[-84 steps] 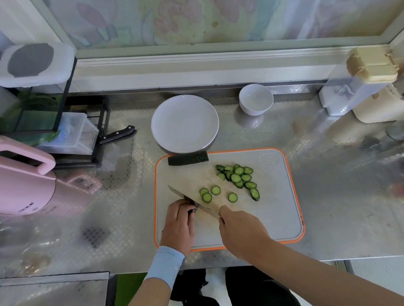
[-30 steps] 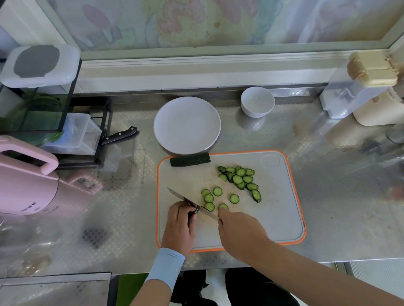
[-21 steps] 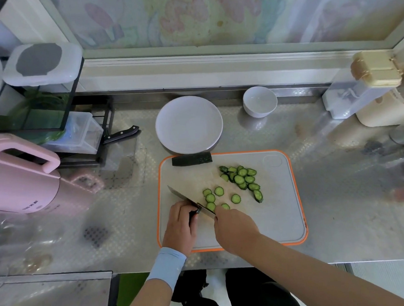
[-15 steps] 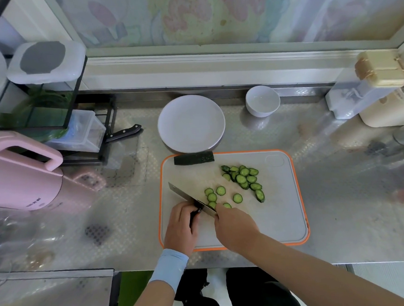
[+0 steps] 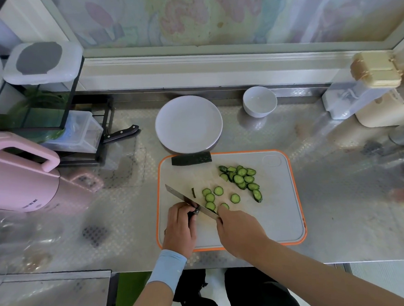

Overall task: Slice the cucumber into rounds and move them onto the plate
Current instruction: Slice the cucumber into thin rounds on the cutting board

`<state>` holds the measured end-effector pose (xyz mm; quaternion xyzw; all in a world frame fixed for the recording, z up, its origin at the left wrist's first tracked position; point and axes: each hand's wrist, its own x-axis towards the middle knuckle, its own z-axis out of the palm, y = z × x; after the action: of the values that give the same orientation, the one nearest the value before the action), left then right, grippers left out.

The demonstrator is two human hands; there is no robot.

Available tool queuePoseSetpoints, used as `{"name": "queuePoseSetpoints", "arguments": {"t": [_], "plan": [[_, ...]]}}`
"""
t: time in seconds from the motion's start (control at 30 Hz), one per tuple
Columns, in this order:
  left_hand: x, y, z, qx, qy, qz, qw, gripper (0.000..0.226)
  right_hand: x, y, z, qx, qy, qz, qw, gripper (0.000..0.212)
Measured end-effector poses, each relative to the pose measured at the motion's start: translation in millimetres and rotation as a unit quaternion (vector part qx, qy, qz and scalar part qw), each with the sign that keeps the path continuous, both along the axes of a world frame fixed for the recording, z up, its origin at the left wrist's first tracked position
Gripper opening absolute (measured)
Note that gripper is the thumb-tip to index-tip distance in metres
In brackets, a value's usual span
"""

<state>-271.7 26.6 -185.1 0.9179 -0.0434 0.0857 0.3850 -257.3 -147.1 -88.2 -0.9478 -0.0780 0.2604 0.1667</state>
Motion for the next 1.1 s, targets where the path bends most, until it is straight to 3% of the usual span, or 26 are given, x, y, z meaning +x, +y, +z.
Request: {"name": "queuePoseSetpoints", "arguments": {"t": [0.47,0.73,1.1], "plan": [[0,1,-3,-0.009,0.017,0.003,1.000,0.017,-4,0,1,-0.030,-0.005,0.019,0.999,0.012],[-2,3,-2,-0.012,0.032,0.015,0.999,0.018,7,18,-15,-0.019,0.039,-0.013,0.999,0.004],[-6,2,-4,-0.009,0.033,0.014,0.999,0.019,8,15,-10,0.007,0.024,-0.023,0.999,0.014]]}}
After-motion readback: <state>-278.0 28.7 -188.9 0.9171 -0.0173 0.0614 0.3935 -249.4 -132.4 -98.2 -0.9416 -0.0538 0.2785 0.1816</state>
